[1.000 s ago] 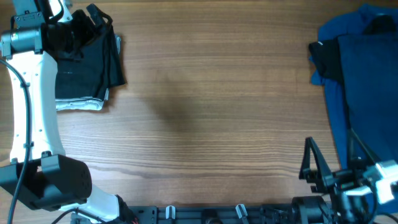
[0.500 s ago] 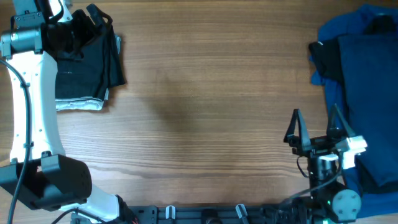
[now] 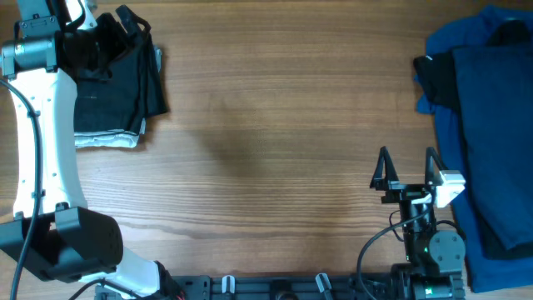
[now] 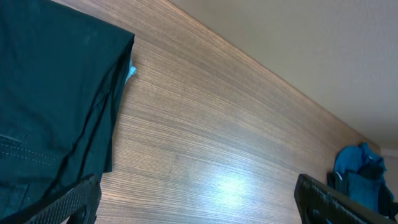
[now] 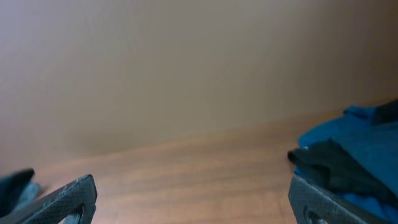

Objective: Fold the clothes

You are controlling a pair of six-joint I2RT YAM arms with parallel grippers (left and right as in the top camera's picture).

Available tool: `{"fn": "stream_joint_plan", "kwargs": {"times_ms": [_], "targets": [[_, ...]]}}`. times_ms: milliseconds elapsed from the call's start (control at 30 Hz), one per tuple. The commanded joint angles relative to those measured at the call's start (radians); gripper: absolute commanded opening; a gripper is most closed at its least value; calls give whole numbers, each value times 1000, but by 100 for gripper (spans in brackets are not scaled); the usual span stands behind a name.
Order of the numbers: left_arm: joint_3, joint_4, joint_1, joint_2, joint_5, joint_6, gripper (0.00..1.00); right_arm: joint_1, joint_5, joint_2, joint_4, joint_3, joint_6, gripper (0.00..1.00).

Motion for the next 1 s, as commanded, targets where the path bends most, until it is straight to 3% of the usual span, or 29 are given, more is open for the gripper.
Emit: {"fn": "stream_joint_plan", "kwargs": {"times_ms": [0,367,600,967], "targets": [[-3,2,-2,4,-2,2,100,5,21,-12,-29,-2,-70,100],[-3,2,-2,4,-2,2,100,5,10,-12,-91,-2,-163,99],[-3,2,-2,4,-2,2,100,5,-9,-12,-93,-2,-306,99],[-3,2,-2,4,-2,2,100,5,-9,-12,-93,-1,-253,100]]}}
